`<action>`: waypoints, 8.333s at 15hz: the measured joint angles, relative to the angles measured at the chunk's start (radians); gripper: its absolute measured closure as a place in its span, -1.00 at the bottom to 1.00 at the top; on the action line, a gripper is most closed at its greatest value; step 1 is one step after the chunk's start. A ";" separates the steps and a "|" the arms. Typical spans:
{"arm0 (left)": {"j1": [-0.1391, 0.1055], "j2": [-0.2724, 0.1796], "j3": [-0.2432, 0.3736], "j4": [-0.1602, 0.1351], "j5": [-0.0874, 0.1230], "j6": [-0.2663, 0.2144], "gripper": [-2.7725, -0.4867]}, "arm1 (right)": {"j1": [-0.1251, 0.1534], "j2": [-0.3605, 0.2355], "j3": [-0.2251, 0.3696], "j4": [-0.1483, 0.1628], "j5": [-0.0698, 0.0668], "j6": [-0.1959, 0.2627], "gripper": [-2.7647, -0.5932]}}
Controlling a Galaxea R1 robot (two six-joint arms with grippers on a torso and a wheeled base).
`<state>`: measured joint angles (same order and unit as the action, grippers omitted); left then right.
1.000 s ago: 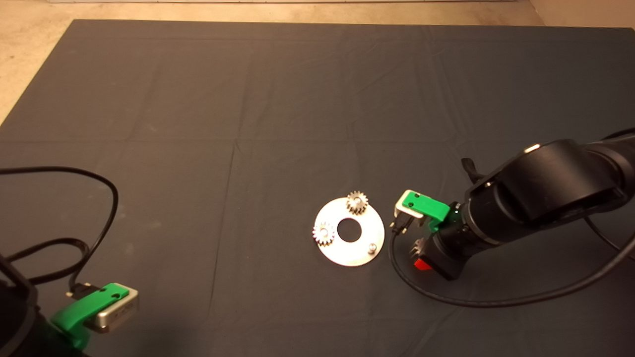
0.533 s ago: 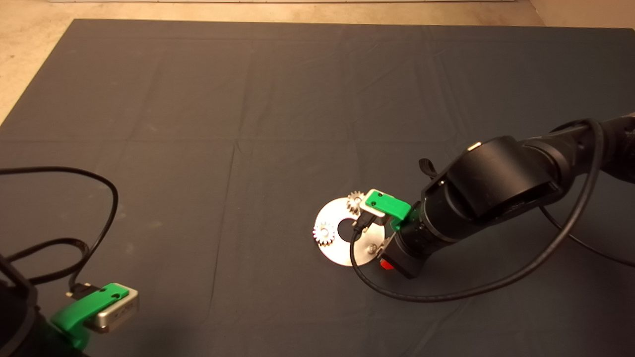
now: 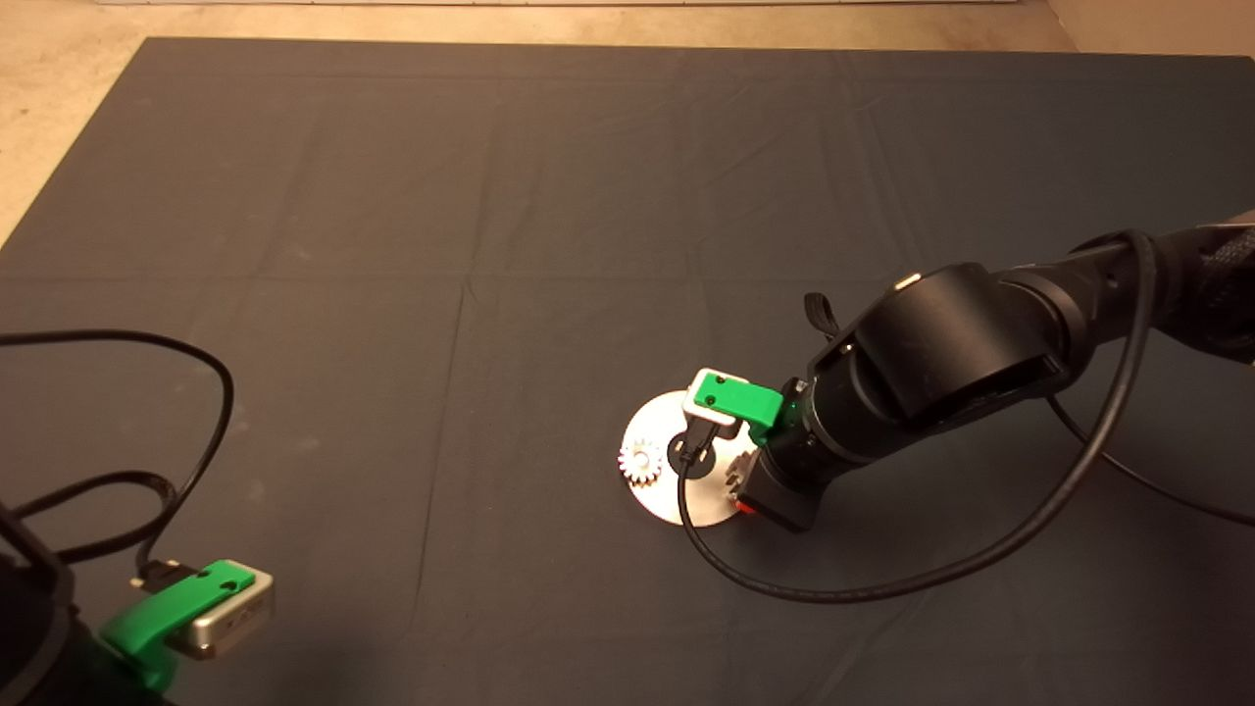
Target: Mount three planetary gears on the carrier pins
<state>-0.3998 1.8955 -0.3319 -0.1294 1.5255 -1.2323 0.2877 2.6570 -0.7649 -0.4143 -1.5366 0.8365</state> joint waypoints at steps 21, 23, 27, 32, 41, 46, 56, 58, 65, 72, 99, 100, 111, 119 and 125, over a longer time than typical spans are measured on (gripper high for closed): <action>0.000 -0.001 0.000 -0.002 0.000 0.000 -0.87 | -0.030 -0.006 -0.005 -0.035 0.000 -0.122 0.57; 0.000 -0.001 0.000 -0.002 0.000 0.000 -0.87 | -0.030 -0.006 -0.005 -0.035 0.000 -0.123 0.57; 0.000 -0.001 0.000 -0.002 0.000 0.000 -0.87 | -0.034 -0.005 -0.014 -0.037 0.000 -0.125 0.57; 0.000 -0.001 0.000 -0.002 0.000 0.000 -0.87 | -0.044 -0.004 -0.023 -0.038 0.000 -0.125 0.57; 0.000 -0.001 0.000 -0.002 0.000 0.000 -0.87 | -0.047 0.000 -0.032 -0.038 0.000 -0.125 0.58; 0.000 -0.004 0.000 -0.005 0.000 0.000 -0.87 | -0.061 0.009 -0.041 -0.038 -0.001 -0.125 0.58; 0.000 -0.006 0.000 -0.008 0.000 0.000 -0.87 | -0.061 0.017 -0.082 -0.038 0.002 -0.160 0.58; 0.000 -0.007 0.000 -0.010 0.000 0.000 -0.87 | -0.060 0.018 -0.084 -0.038 0.003 -0.168 0.58; 0.000 -0.009 0.000 -0.013 0.000 0.000 -0.87 | -0.060 0.027 -0.089 -0.037 -0.007 -0.176 0.58; 0.000 -0.012 0.000 -0.013 0.000 0.000 -0.87 | -0.060 0.031 -0.090 -0.037 -0.013 -0.178 0.58; 0.000 -0.014 0.000 -0.013 0.000 0.000 -0.87 | -0.064 0.004 -0.058 -0.036 -0.002 -0.178 0.58; 0.000 -0.014 0.000 -0.013 0.000 0.000 -0.87 | -0.068 0.002 -0.055 -0.036 -0.001 -0.178 0.58; 0.000 -0.026 0.000 -0.013 0.000 0.000 -0.87 | -0.077 0.004 -0.047 -0.038 -0.002 -0.179 0.58; 0.000 -0.026 0.001 -0.013 0.000 0.000 -0.87 | -0.077 0.006 -0.047 -0.039 -0.005 -0.178 0.58; 0.000 -0.026 0.001 -0.013 0.000 0.000 -0.87 | -0.077 0.014 -0.048 -0.039 -0.009 -0.178 0.58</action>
<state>-0.3998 1.8698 -0.3313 -0.1428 1.5255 -1.2319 0.2102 2.6713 -0.8126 -0.4536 -1.5451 0.6582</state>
